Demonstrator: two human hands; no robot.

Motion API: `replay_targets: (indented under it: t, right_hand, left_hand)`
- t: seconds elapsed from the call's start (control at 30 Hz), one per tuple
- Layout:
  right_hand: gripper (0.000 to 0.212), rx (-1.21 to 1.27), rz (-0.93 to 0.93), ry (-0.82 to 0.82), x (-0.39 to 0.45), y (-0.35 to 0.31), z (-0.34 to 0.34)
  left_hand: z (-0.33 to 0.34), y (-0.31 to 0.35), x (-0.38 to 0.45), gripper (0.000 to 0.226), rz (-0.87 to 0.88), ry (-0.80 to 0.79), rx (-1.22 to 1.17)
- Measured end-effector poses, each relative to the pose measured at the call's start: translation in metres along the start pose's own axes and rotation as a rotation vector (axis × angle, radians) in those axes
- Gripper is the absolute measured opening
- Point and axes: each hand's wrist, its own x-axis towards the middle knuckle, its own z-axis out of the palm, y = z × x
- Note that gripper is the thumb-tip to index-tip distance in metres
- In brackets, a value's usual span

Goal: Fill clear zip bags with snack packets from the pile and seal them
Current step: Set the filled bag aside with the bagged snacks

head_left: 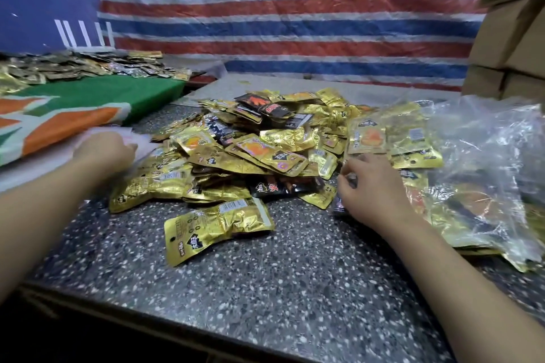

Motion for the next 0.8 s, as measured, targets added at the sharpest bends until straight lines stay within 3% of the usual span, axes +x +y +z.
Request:
replay_targets:
  t: [0.27, 0.53, 0.7, 0.8]
  right_hand:
    - [0.023, -0.007, 0.003, -0.016, 0.002, 0.0, 0.001]
    - [0.024, 0.0, 0.013, -0.032, 0.001, -0.001, -0.001]
    - [0.024, 0.012, 0.023, -0.044, 0.003, -0.002, -0.001]
    - [0.02, 0.234, 0.027, 0.113, 0.002, -0.006, -0.004]
  left_hand:
    - [-0.001, 0.012, -0.005, 0.023, -0.036, 0.091, -0.002]
    - [-0.006, 0.011, -0.005, 0.024, -0.058, 0.263, -0.14]
    - [-0.045, 0.076, -0.023, 0.013, 0.16, 0.473, -0.509]
    - [-0.071, 0.137, -0.055, 0.014, 0.378, 0.545, -0.742]
